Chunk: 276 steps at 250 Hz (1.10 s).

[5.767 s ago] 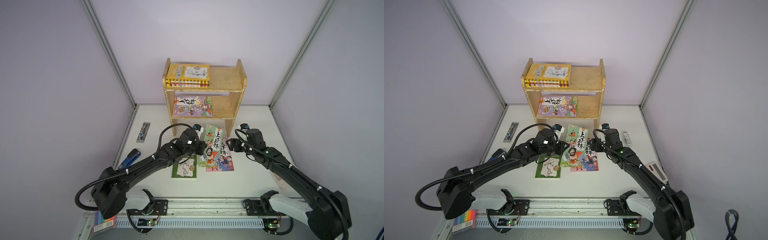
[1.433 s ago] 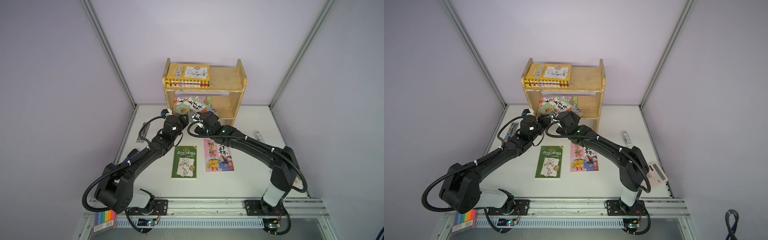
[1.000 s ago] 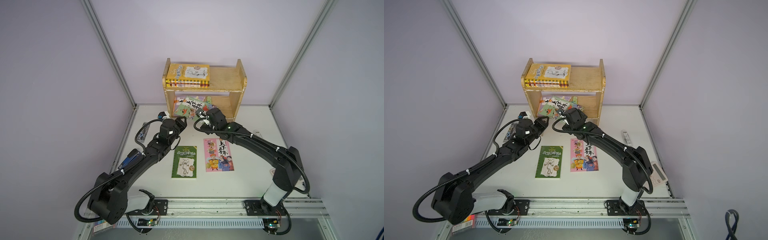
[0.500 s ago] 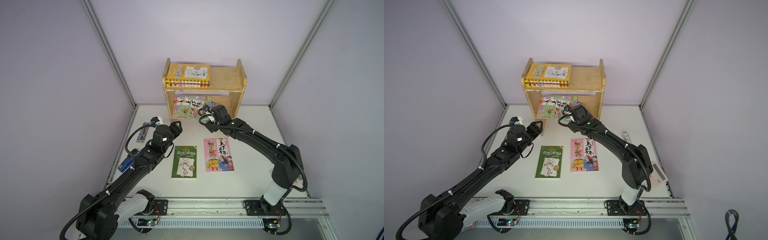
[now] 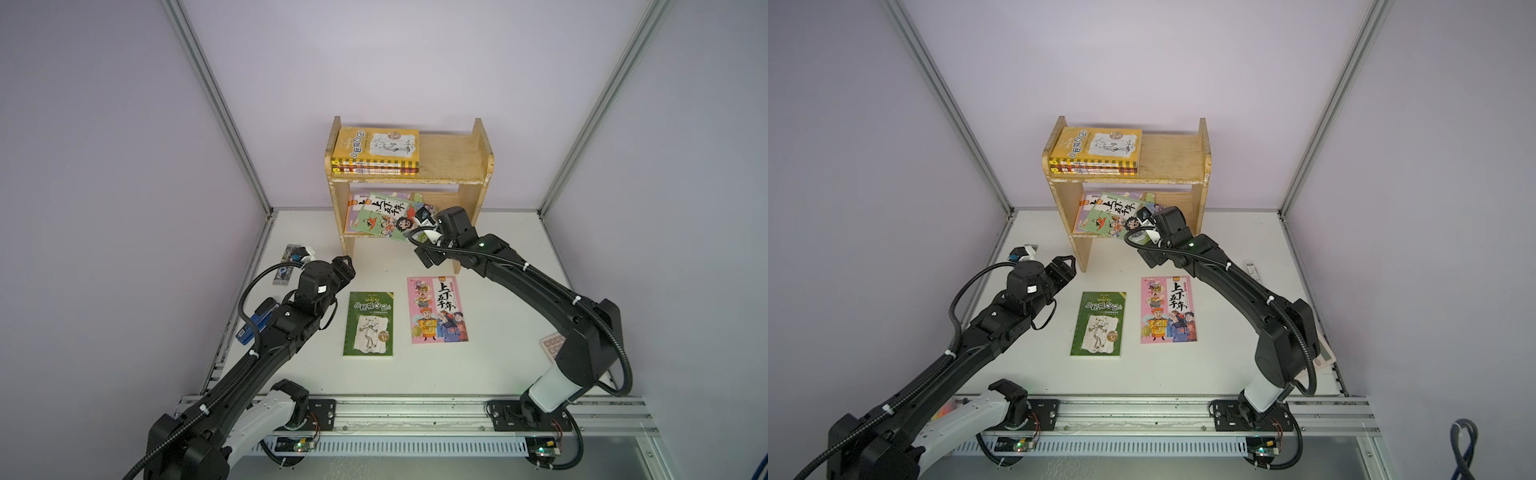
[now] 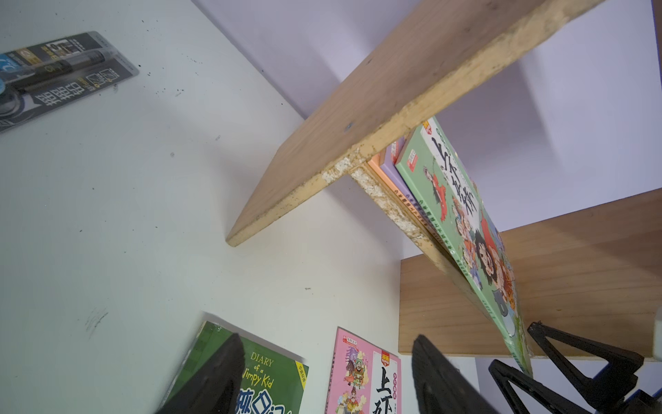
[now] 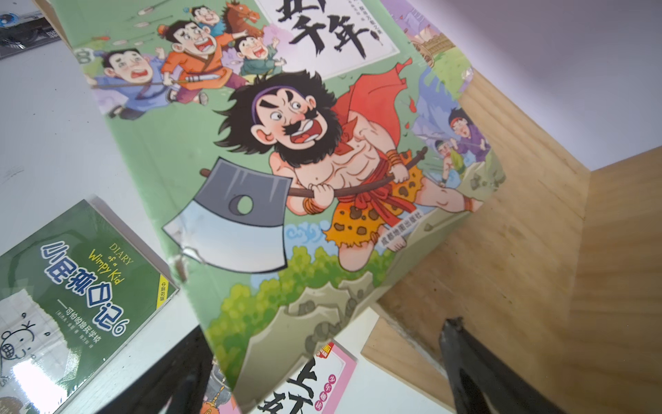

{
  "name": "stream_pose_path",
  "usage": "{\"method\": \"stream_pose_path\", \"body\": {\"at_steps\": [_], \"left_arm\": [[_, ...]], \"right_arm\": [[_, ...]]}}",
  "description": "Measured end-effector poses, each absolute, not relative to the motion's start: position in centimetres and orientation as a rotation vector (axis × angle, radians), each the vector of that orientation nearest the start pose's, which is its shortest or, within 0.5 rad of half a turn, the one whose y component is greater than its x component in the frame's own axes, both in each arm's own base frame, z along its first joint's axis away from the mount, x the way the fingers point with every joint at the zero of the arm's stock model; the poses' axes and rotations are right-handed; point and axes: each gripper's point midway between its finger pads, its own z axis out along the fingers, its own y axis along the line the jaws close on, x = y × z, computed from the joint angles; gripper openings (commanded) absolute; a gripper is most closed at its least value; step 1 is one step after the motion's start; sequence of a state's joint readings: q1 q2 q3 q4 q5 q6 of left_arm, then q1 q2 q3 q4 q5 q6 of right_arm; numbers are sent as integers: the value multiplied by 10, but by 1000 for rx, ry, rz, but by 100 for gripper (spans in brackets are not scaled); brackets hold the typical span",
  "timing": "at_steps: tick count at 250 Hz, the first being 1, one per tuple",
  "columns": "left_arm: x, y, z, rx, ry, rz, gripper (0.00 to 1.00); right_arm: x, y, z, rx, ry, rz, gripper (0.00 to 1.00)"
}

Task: Stacking books/files
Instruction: Move the book to the bookshelf.

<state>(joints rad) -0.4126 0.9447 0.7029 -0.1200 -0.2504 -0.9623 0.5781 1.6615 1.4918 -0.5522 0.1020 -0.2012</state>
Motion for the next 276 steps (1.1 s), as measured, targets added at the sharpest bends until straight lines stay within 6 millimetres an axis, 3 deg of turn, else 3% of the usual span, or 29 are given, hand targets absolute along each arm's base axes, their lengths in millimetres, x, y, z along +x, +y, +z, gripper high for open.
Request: {"method": "stream_pose_path", "body": {"at_steps": [170, 219, 276], "left_arm": [[315, -80, 227, -736, 1871, -626, 76], [314, -80, 227, -738, 1870, -624, 76], [314, -79, 226, -740, 1871, -620, 76]], "right_arm": [[448, 225, 242, -614, 2191, 46, 99], [441, 229, 243, -587, 2215, 122, 98], [426, 235, 271, -496, 2195, 278, 94]]}}
